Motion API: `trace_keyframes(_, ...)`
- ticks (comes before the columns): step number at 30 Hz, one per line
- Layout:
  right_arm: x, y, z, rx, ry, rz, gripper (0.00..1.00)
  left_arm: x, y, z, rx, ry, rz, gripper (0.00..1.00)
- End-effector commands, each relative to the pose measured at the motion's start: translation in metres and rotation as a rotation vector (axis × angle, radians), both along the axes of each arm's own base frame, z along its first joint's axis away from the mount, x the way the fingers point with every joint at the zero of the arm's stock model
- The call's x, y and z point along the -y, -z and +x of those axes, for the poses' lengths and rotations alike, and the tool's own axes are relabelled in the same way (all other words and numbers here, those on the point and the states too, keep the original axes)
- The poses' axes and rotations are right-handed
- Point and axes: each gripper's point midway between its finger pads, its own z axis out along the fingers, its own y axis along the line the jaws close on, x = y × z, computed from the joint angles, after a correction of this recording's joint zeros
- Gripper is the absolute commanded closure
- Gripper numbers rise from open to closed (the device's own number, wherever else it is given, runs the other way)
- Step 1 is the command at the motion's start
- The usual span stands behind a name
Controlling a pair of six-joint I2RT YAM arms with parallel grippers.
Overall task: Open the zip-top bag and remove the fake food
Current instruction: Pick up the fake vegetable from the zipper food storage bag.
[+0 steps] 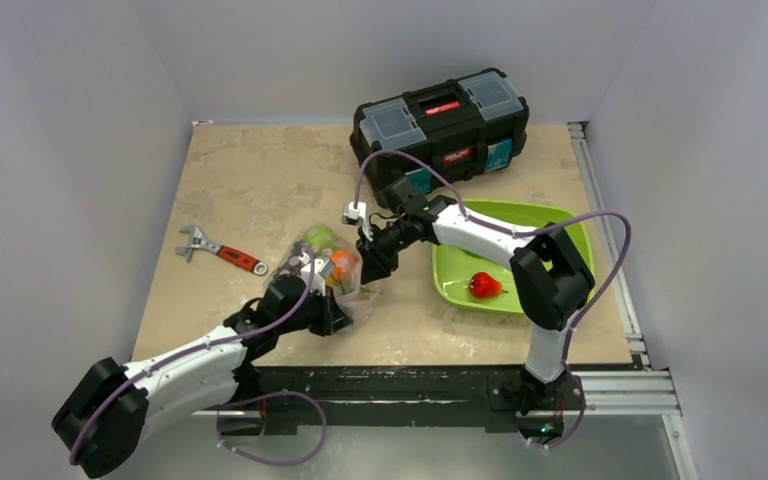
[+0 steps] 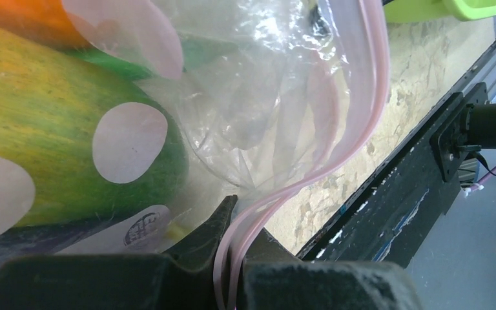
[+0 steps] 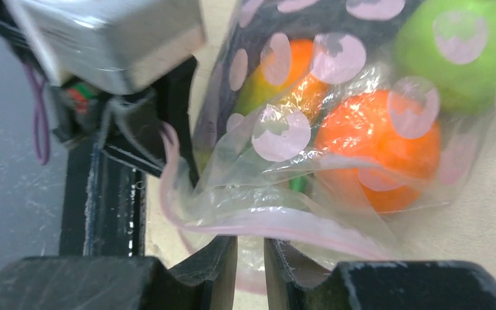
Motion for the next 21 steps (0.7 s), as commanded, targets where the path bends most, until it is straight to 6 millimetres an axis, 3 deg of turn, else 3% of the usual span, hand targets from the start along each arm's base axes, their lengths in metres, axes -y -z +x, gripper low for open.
trace_keyframes(1, -0.007, 0.023, 0.011, 0.040, 0.056, -0.076, 0.79, 0.005, -0.011, 0.003, 0.042, 0.010, -0.049, 1.00)
trace_keyframes(9, -0.023, 0.042, 0.011, 0.076, 0.054, -0.133, 0.76, 0.009, -0.014, 0.002, 0.052, 0.034, -0.070, 1.00)
trace_keyframes(15, -0.038, 0.056, 0.010, 0.142, 0.043, -0.177, 0.58, 0.013, -0.013, 0.002, 0.046, 0.044, -0.075, 1.00)
trace_keyframes(21, -0.041, 0.072, 0.017, 0.232, 0.066, -0.244, 0.53, 0.015, -0.012, 0.003, 0.044, 0.051, -0.080, 1.00)
